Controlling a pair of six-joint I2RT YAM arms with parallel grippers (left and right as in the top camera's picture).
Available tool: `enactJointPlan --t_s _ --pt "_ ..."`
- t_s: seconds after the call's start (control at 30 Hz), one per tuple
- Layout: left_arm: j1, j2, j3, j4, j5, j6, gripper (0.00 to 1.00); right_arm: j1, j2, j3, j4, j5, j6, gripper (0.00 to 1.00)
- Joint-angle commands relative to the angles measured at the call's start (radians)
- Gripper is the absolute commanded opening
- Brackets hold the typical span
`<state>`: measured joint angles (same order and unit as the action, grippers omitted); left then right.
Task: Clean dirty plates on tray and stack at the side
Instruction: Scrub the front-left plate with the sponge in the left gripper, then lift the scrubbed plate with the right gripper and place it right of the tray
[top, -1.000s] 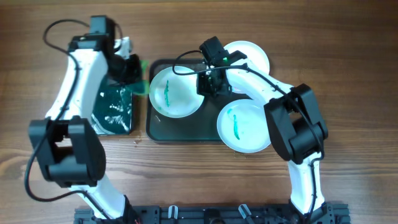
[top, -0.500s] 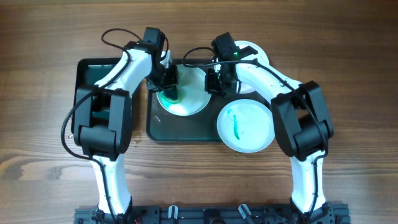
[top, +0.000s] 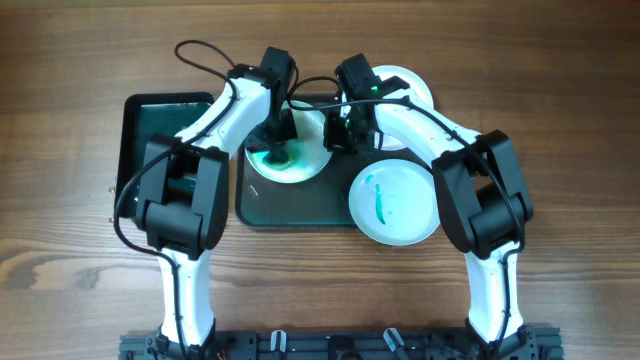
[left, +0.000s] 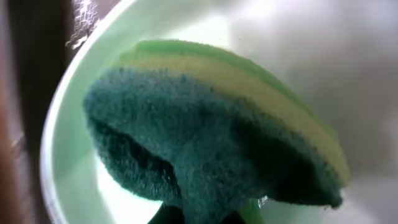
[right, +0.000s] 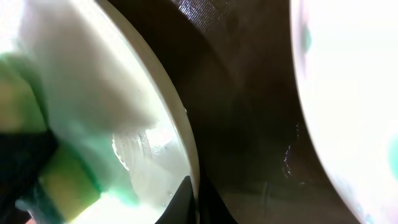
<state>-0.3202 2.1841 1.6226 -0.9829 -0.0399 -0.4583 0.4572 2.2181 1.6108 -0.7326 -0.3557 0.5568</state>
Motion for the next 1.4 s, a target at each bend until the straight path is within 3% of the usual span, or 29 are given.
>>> enactJointPlan --t_s 0.0,0.1,0.2,0.3,0.4,0.47,0.57,0.7,0.77,0.93,1.03,1.13,1.37 --pt "-0.026 0.041 -0.025 -0.086 0.044 0.068 0.04 -0.009 0.023 -0.003 -0.016 0.014 -0.005 0.04" --pt "-0.028 0.041 -0.025 0.021 0.317 0.24 0.04 -0.009 0.023 -0.003 -0.017 0.011 -0.006 0.04" --pt "-0.027 0.041 -0.025 0.196 0.361 0.246 0.04 -0.009 0.023 -0.003 -0.028 0.011 -0.007 0.04" --pt "-0.026 0.042 -0.025 0.375 0.308 0.246 0.04 -0.009 0.023 -0.003 -0.028 0.011 -0.007 0.04" --pt "-0.026 0.042 -0.025 0.439 0.016 0.209 0.04 -0.009 0.023 -0.003 -0.028 0.011 -0.008 0.04" --pt "-0.024 0.042 -0.025 0.381 -0.36 0.044 0.04 -0.009 0.023 -0.003 -0.028 0.011 -0.015 0.04" --pt "-0.024 0.042 -0.025 0.34 -0.467 0.0 0.04 -0.009 0.023 -0.003 -0.024 0.011 -0.015 0.04" --pt "-0.028 0.002 0.009 0.192 -0.451 -0.022 0.04 -0.009 0.023 -0.003 -0.021 0.01 -0.015 0.04" --pt "-0.003 -0.072 0.094 0.045 -0.344 -0.02 0.04 -0.009 0.023 -0.003 -0.021 0.011 -0.015 0.04" --pt "0.126 -0.231 0.164 -0.134 -0.071 0.063 0.04 -0.009 0.022 -0.002 -0.015 -0.028 -0.079 0.04" --pt "0.223 -0.286 0.164 -0.211 -0.01 0.062 0.04 0.009 -0.003 0.001 -0.016 0.006 -0.113 0.04" --pt "0.295 -0.288 0.163 -0.246 -0.009 0.062 0.04 0.073 -0.078 0.001 -0.031 0.258 -0.116 0.04" --pt "0.306 -0.288 0.163 -0.241 -0.009 0.062 0.04 0.285 -0.255 0.001 -0.123 0.935 -0.108 0.04"
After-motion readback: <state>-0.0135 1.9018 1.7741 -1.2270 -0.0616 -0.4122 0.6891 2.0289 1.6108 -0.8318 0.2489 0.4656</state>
